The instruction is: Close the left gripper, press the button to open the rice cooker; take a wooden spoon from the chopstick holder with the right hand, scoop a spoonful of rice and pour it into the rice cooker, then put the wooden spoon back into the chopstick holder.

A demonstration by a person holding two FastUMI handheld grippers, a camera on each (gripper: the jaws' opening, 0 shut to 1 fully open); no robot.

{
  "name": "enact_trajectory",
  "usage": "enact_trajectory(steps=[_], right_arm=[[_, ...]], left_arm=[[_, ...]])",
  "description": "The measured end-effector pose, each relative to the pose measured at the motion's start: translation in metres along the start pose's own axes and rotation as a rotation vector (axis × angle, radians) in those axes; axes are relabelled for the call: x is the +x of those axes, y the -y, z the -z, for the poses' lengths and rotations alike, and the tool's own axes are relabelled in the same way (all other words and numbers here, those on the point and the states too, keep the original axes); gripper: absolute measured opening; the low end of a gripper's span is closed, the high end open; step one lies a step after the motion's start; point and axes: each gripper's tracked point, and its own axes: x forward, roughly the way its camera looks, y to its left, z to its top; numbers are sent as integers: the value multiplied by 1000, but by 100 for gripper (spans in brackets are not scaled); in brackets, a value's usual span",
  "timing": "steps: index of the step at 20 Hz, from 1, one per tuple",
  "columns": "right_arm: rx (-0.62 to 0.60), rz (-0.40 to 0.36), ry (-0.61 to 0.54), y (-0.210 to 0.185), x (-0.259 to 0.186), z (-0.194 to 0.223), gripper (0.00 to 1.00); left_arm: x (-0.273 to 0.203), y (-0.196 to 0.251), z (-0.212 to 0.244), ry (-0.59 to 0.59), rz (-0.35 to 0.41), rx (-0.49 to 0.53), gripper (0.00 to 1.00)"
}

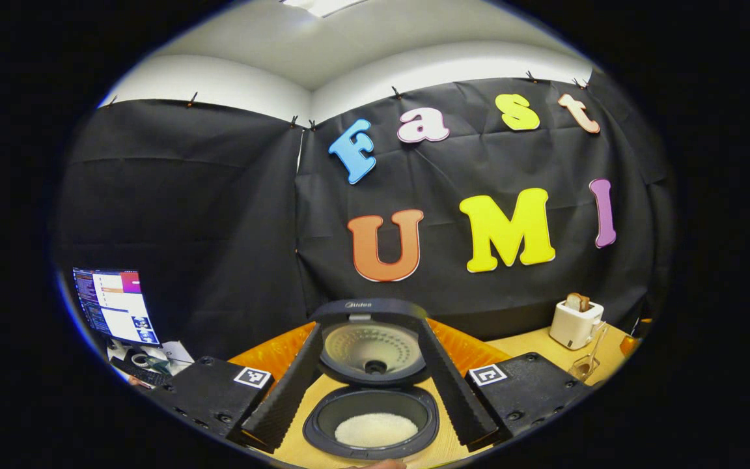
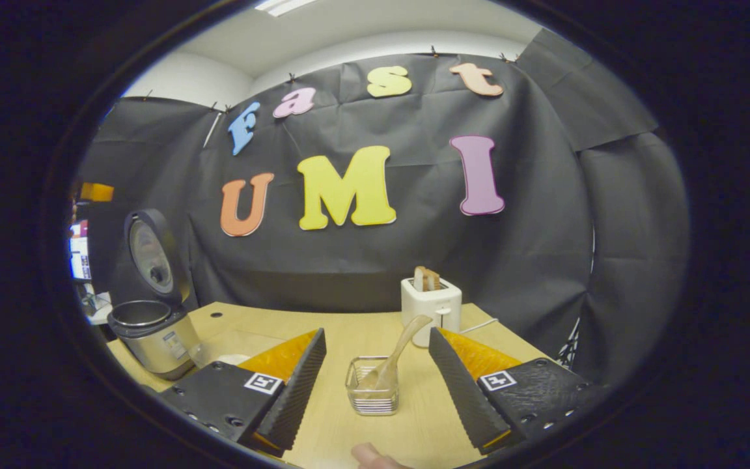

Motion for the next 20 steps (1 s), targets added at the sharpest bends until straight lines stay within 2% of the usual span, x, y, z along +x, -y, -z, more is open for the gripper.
enact_trajectory(steps=[3,6,9,13,17,18,19,20], right_arm=[[25,-54,-23,-9,-4,13,94],[25,-61,-33,-4,-6,20,94],[53,-63,-29,1,-9,22,94],[94,-38,-12,12,-8,16,94],[131,-58,-5,10,-14,13,94],[130,-59,-2,9,-16,11,94],[127,-54,2,11,-19,11,94],[124,-49,5,11,-21,9,88]], left_arm=[[51,-4,-9,39,-11,-9,94],[101,-15,-12,82,-44,-18,95],[142,-7,-1,74,-26,-22,95],[165,1,8,63,6,-34,95],[172,2,23,21,25,-21,95],[174,1,22,32,20,5,89],[174,3,25,20,23,20,95],[174,5,23,22,19,29,97]])
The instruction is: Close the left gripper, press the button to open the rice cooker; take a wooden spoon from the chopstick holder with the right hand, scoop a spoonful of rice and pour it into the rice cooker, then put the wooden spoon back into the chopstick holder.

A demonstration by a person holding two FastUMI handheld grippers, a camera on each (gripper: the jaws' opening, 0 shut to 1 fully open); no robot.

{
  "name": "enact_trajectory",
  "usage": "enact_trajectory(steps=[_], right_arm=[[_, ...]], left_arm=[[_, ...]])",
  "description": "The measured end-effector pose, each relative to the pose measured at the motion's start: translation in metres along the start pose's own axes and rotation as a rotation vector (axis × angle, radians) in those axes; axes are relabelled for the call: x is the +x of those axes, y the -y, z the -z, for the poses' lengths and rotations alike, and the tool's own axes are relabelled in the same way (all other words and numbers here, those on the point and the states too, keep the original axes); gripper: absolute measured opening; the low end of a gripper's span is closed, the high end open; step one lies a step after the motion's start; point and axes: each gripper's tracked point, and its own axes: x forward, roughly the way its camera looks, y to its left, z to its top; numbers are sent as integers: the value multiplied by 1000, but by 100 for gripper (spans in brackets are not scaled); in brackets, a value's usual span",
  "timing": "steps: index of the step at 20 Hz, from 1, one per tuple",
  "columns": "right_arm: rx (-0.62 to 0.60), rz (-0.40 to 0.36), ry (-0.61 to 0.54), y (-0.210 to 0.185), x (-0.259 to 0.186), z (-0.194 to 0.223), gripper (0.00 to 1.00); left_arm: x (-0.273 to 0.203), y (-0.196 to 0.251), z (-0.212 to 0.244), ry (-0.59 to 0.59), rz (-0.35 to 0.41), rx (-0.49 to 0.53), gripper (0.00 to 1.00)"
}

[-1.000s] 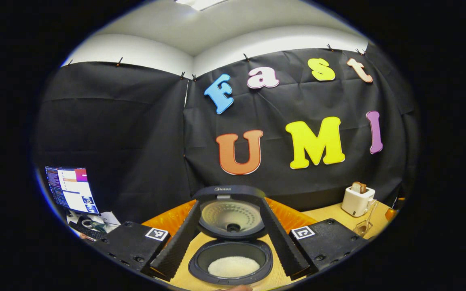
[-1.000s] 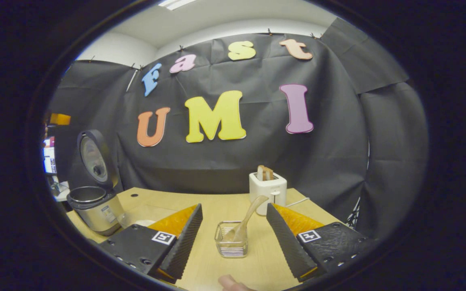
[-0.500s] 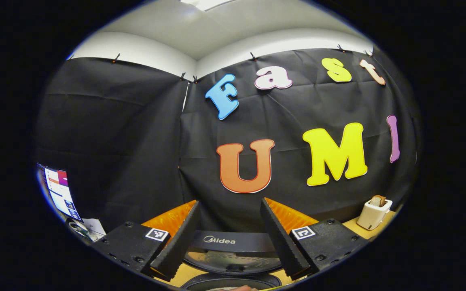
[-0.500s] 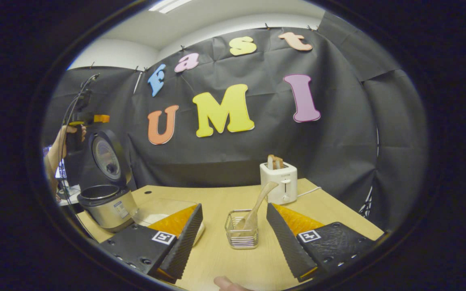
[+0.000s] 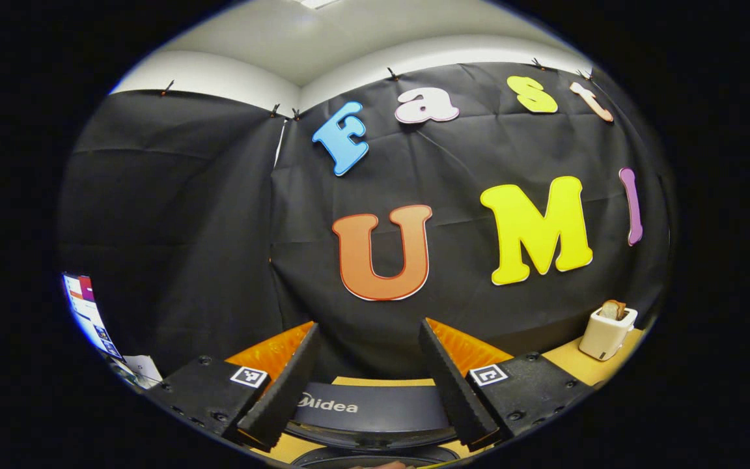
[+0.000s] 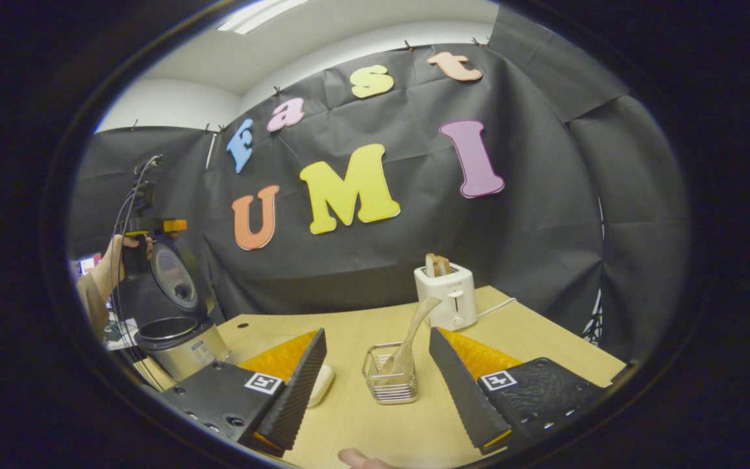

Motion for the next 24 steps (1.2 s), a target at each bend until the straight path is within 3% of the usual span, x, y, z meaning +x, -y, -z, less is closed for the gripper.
enact_trajectory(steps=[1,2,4,5,7,11,19,20,24], right_arm=[[-1,3,-2,-1,-3,-1,88],[1,2,-3,-3,-7,-2,94],[5,-7,6,-8,-18,-9,94],[11,-12,22,-10,-24,-15,89],[30,-18,77,-12,-37,-31,94],[26,-12,115,-17,-55,-39,94],[-7,-50,196,-35,-82,-59,94],[-13,-47,198,-35,-82,-59,94],[13,-55,175,-35,-79,-55,94]], left_arm=[[1,1,1,-5,1,-1,98],[1,2,0,-12,1,-5,98],[-3,1,2,-34,-4,-4,98],[-7,2,4,-49,-5,-2,98],[-20,2,10,-74,-12,-3,98],[-53,0,20,-106,-23,6,98],[-135,22,90,-272,77,34,99],[-141,25,99,-293,85,41,93],[-168,27,133,-370,75,33,93]])
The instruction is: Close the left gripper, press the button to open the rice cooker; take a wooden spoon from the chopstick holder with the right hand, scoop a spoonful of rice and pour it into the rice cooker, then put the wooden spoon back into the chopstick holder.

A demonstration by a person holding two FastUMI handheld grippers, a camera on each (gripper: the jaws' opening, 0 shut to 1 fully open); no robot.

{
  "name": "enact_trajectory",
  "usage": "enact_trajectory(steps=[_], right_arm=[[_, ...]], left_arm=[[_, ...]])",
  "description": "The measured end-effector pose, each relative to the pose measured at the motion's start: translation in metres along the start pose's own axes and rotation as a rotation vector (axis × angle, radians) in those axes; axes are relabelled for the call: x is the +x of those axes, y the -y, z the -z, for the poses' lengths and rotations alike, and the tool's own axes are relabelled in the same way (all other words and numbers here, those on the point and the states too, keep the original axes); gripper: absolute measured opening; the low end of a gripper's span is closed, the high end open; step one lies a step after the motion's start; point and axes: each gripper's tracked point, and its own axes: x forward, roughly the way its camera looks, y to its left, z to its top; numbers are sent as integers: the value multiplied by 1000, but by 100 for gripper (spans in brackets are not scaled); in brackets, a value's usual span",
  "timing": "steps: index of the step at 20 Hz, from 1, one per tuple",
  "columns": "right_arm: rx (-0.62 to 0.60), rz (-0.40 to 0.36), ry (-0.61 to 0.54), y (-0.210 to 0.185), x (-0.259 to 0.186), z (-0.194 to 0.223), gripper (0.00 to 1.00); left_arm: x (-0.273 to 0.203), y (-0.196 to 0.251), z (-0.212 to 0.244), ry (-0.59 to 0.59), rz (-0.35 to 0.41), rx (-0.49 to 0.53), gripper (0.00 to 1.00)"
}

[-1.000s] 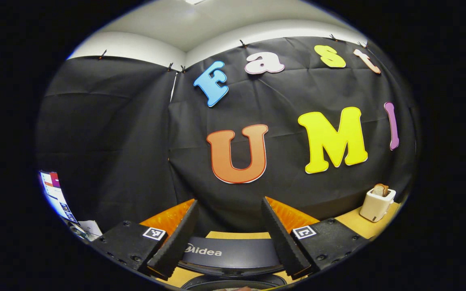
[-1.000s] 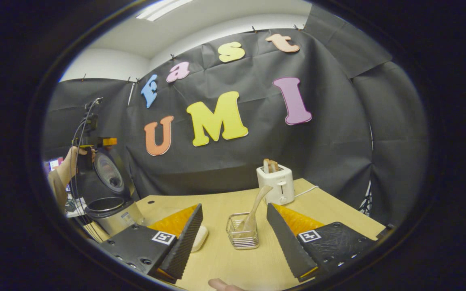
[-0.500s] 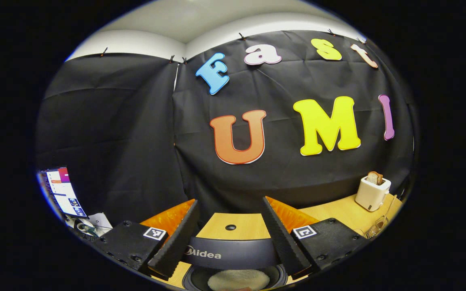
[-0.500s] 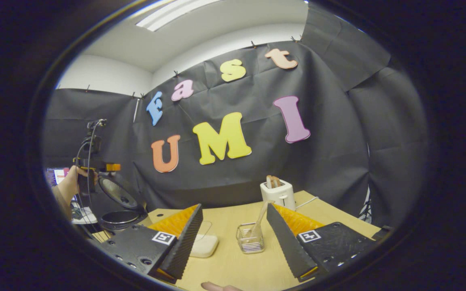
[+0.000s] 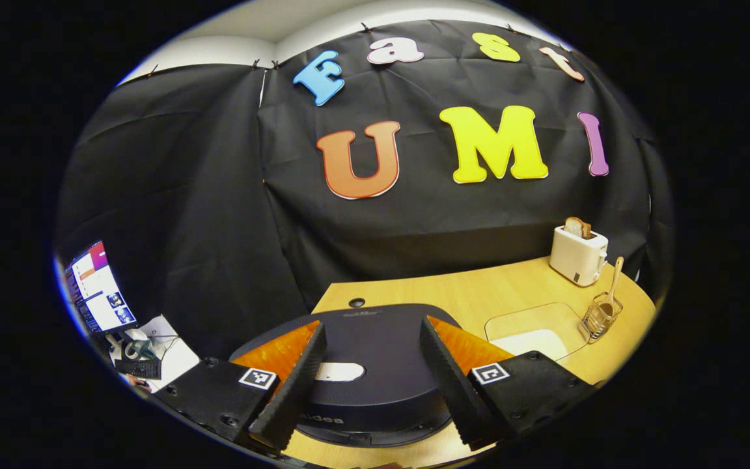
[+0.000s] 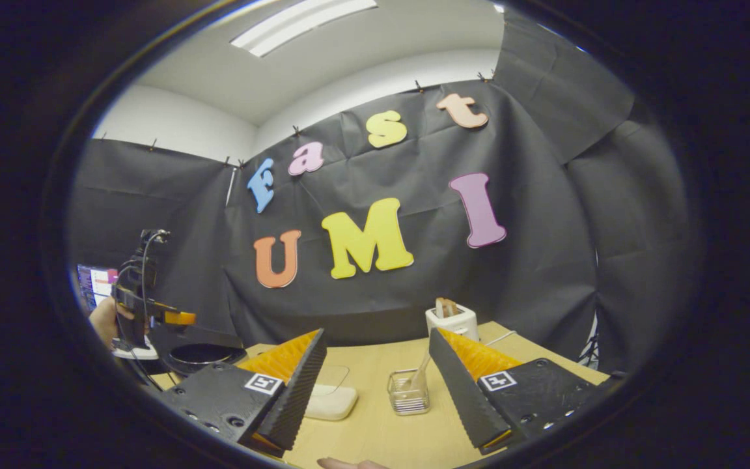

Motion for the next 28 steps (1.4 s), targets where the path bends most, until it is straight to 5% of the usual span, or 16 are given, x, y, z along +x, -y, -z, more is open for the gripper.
enact_trajectory(steps=[6,21,28], right_arm=[[37,-2,-23,3,2,3,94],[94,-18,-63,5,2,9,94],[71,-52,-108,-10,-2,20,94]], left_arm=[[-13,4,49,-195,31,-106,93],[-53,-18,84,-458,50,-88,92],[-51,-17,85,-417,74,-109,91]])
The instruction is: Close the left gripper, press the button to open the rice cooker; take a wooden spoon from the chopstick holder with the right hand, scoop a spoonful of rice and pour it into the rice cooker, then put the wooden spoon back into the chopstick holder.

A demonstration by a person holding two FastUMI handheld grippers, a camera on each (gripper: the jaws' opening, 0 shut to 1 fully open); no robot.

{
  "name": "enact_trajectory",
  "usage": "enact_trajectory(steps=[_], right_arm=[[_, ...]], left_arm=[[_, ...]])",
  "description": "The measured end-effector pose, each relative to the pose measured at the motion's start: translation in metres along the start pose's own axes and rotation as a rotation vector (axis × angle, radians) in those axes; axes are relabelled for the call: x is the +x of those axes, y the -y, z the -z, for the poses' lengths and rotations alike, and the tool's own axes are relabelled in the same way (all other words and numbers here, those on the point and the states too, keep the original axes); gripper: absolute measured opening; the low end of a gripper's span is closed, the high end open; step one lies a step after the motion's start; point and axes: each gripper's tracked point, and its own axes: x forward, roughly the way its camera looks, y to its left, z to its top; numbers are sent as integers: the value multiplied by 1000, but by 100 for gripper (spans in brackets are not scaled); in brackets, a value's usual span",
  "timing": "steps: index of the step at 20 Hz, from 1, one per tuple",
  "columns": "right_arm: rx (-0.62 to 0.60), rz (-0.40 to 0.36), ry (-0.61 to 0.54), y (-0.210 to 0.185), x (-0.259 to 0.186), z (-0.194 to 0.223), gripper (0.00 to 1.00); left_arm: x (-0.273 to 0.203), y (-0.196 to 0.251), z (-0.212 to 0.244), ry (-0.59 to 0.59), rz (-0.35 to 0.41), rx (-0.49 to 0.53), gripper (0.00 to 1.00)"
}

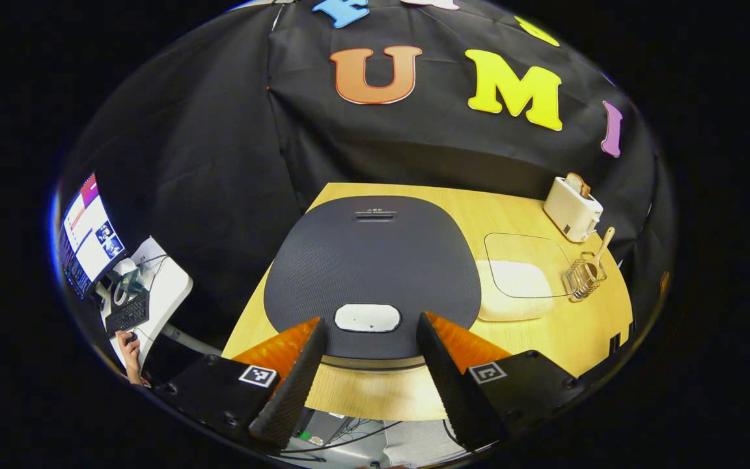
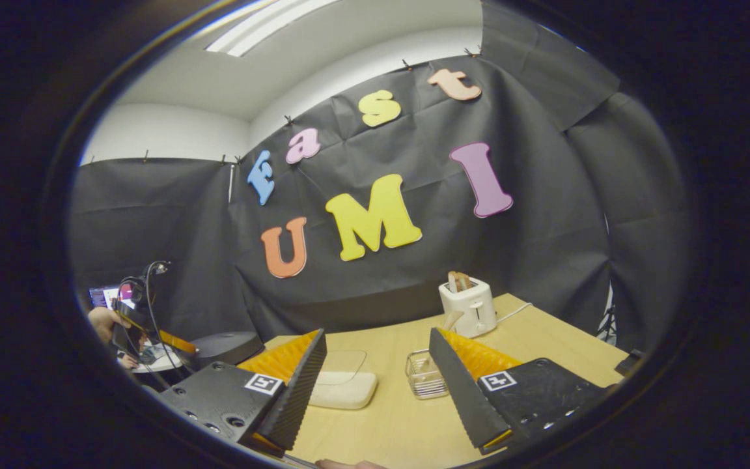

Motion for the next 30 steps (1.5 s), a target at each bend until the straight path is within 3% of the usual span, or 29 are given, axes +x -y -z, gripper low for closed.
enact_trajectory(steps=[15,17,18,21,25,30], right_arm=[[12,29,-104,2,10,26,94],[-3,35,-95,2,9,23,94],[-12,42,-87,3,8,21,94],[-36,66,-76,6,9,20,94],[-60,65,-91,0,8,27,94],[-86,82,-126,-5,7,38,94]], left_arm=[[4,-1,5,105,-1,-3,89],[1,0,3,115,-17,-8,88],[2,0,0,143,-28,4,93],[-2,1,0,219,-85,34,84],[-20,25,2,325,-111,77,82],[-51,75,10,423,-58,115,82]])
